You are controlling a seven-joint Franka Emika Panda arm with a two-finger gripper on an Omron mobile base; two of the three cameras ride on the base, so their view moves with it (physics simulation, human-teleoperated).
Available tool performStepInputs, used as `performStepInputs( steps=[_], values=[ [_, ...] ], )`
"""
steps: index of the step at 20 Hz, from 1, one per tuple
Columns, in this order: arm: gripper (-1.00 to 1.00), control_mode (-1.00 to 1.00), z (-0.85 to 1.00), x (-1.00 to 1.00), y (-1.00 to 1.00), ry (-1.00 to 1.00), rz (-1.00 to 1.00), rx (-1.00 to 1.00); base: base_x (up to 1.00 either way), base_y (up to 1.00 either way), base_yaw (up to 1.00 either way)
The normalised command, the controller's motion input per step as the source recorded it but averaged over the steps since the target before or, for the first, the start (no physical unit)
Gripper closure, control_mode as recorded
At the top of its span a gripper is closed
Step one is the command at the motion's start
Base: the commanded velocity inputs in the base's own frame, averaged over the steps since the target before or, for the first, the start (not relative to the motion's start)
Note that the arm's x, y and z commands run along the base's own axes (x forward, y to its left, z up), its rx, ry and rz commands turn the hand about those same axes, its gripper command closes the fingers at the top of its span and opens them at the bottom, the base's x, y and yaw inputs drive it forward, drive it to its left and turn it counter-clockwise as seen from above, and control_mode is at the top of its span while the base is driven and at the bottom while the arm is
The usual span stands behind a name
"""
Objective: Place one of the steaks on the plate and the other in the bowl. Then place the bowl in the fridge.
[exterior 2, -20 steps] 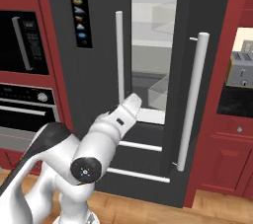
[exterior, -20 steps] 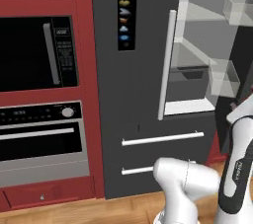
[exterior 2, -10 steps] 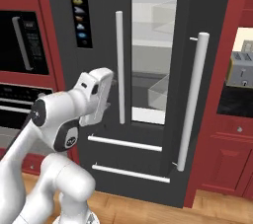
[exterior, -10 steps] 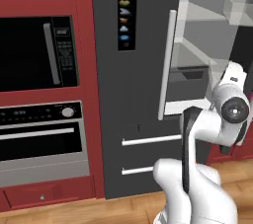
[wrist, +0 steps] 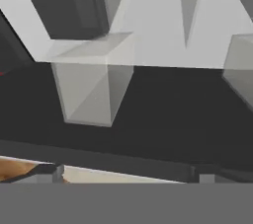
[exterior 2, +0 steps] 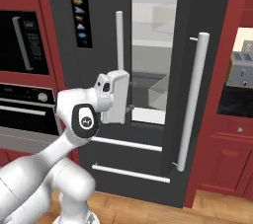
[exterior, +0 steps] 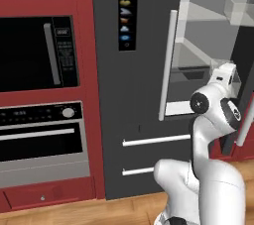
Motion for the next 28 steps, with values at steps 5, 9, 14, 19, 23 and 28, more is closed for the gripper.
performStepInputs(
  steps=[5,9,14,19,23,28],
  values=[
    [-1.0,-1.0,-0.01,0.23,-0.67,0.0,-0.06,0.0,0.0,0.0,0.0],
    [-1.0,-1.0,0.0,0.31,-0.6,0.01,0.0,0.01,0.0,0.0,0.0],
    [-1.0,-1.0,-0.01,0.39,-0.71,0.05,0.0,0.0,0.0,0.0,0.0],
    [-1.0,-1.0,-0.14,0.15,-0.86,0.1,-0.08,0.0,0.0,0.0,0.0],
    [-1.0,-1.0,-0.37,-0.23,-1.0,0.05,-0.16,0.02,0.0,0.0,0.0],
    [-1.0,-1.0,-0.23,-0.36,-1.0,-0.01,-0.06,0.22,0.0,0.0,0.0]
  ],
)
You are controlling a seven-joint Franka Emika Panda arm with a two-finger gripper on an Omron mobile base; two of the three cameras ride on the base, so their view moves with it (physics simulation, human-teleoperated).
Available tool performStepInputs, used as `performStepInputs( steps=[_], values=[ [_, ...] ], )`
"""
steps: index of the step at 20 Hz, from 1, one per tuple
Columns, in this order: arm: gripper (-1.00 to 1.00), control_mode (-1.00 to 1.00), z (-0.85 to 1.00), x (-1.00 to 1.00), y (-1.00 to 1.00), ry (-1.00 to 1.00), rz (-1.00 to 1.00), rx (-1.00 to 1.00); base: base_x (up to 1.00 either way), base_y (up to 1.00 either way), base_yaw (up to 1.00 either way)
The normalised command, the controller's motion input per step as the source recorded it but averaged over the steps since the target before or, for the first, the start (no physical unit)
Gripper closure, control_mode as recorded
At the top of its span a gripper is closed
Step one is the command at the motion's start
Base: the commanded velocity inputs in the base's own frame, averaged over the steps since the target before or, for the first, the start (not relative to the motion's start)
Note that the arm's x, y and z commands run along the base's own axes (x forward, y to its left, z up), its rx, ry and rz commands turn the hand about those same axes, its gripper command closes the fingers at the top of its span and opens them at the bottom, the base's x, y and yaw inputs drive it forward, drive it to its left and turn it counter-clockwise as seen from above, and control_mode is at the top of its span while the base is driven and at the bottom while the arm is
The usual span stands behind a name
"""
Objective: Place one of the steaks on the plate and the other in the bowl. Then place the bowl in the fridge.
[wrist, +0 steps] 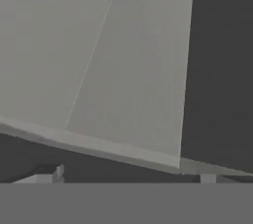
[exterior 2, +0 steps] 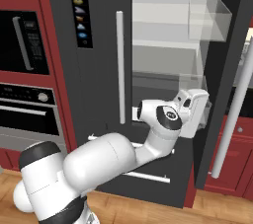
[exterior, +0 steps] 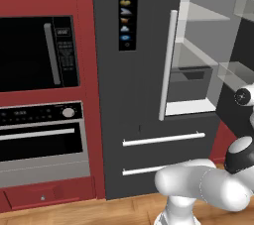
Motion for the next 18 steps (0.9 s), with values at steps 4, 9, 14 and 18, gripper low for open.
performStepInputs(
  steps=[4,9,14,18],
  values=[
    [-1.0,-1.0,-0.13,-0.34,-0.72,-0.01,0.03,0.17,0.0,0.0,0.0],
    [-1.0,-1.0,0.12,-1.0,0.07,-0.28,0.19,0.14,0.0,0.0,0.0],
    [-1.0,-1.0,0.67,-0.92,0.74,-0.17,0.11,0.1,0.0,0.0,0.0],
    [-1.0,-1.0,1.0,-0.44,0.98,-0.04,0.01,0.25,0.0,0.0,0.0]
  ],
)
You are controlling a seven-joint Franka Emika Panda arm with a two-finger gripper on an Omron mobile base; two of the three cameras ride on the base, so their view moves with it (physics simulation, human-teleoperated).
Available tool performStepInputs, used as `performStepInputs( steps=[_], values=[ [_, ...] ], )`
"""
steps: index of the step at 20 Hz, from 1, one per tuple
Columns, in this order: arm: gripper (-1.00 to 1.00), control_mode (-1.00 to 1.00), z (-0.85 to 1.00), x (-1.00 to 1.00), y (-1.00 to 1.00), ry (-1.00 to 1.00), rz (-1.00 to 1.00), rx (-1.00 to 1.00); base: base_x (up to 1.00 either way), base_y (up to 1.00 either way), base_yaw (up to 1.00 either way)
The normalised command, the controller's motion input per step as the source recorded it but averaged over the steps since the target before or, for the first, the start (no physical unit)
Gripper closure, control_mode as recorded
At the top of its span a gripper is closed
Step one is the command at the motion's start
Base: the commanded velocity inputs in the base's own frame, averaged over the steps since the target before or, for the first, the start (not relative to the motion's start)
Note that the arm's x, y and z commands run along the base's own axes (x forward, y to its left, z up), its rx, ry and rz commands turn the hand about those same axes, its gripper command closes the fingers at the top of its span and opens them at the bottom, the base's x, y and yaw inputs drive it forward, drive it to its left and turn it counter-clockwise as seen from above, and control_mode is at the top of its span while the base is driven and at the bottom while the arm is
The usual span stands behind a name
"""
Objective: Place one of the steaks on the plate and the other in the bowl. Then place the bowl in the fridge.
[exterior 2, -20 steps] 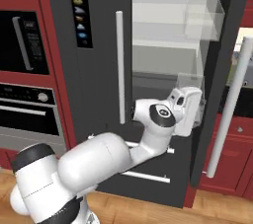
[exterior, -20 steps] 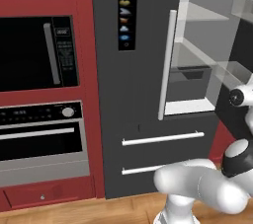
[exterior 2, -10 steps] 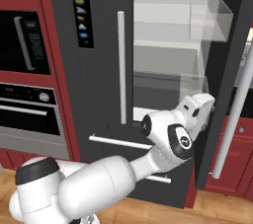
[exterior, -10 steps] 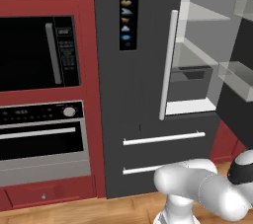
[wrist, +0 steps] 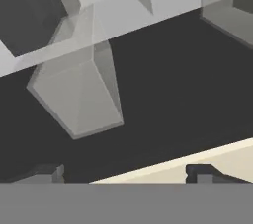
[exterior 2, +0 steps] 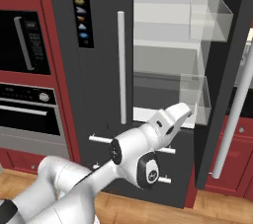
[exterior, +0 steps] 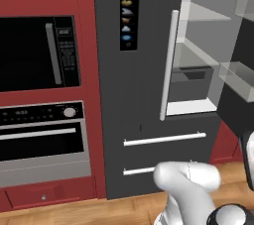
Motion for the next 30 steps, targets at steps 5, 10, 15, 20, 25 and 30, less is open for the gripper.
performStepInputs(
  steps=[5,10,15,20,25,30],
  values=[
    [-1.0,-1.0,0.96,-0.51,0.87,0.02,0.0,0.3,0.0,0.0,0.0],
    [-1.0,-1.0,0.2,-0.52,0.84,0.08,0.07,0.4,0.0,0.0,0.0],
    [-1.0,-1.0,-0.54,-0.27,0.86,-0.16,0.06,0.68,0.0,0.0,0.0],
    [-1.0,-1.0,0.05,-0.38,0.99,-0.41,-0.03,0.68,0.0,0.0,0.0],
    [-1.0,-1.0,-0.12,-0.54,1.0,-0.21,-0.01,0.47,0.0,0.0,0.0],
    [-1.0,-1.0,-0.11,-0.03,0.99,0.14,-0.03,0.02,0.0,0.0,0.0]
  ],
)
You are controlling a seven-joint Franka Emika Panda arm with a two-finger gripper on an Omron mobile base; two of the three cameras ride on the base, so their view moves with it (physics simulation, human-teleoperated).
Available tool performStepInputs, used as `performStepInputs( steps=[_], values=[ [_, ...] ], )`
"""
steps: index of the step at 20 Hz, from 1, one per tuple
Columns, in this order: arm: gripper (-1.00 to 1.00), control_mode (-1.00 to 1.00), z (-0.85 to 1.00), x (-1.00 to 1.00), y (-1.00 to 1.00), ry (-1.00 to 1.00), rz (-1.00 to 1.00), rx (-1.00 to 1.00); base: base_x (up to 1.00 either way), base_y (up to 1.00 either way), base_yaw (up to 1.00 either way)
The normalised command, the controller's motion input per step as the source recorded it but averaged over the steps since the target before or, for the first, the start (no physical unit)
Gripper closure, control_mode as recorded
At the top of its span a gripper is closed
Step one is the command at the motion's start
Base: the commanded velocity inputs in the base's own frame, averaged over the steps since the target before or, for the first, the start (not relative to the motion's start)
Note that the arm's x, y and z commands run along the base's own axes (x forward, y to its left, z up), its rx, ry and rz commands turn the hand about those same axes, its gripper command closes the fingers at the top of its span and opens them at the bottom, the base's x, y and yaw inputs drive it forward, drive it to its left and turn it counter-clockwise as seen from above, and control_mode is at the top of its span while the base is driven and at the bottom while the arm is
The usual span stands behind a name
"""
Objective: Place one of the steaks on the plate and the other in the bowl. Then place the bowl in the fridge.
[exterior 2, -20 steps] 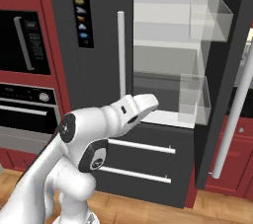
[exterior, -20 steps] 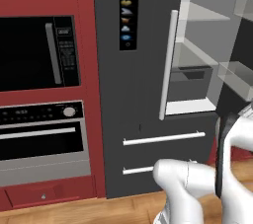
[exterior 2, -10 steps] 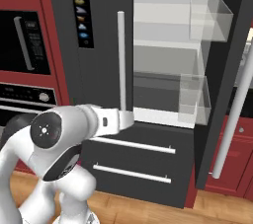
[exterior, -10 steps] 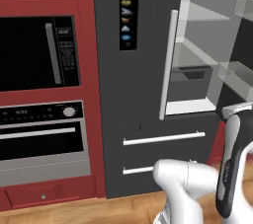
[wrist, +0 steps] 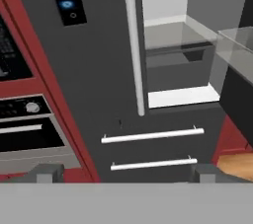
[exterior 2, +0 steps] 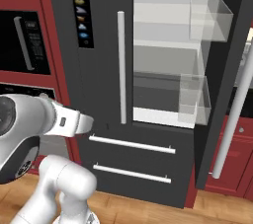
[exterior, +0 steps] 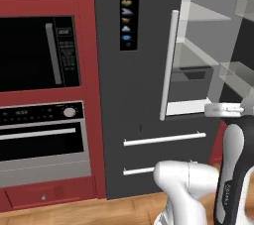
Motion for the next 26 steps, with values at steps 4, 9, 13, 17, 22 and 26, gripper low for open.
performStepInputs(
  steps=[4,9,13,17,22,26],
  values=[
    [-1.0,-1.0,-0.66,0.0,0.63,0.07,-0.03,-0.1,0.0,0.0,0.0],
    [-1.0,-1.0,-0.35,0.1,0.03,0.11,0.03,-0.01,0.0,0.0,0.0],
    [-1.0,1.0,-0.01,0.07,-0.01,0.01,0.04,0.0,-0.03,-0.03,0.04],
    [-1.0,1.0,0.0,0.0,0.0,0.0,0.0,0.0,-0.8,-0.07,0.29],
    [-1.0,1.0,0.0,0.0,0.0,0.0,0.0,0.0,-1.0,-0.04,0.31],
    [-1.0,1.0,0.0,0.0,0.0,0.0,0.0,0.0,-1.0,0.0,0.4]
  ],
)
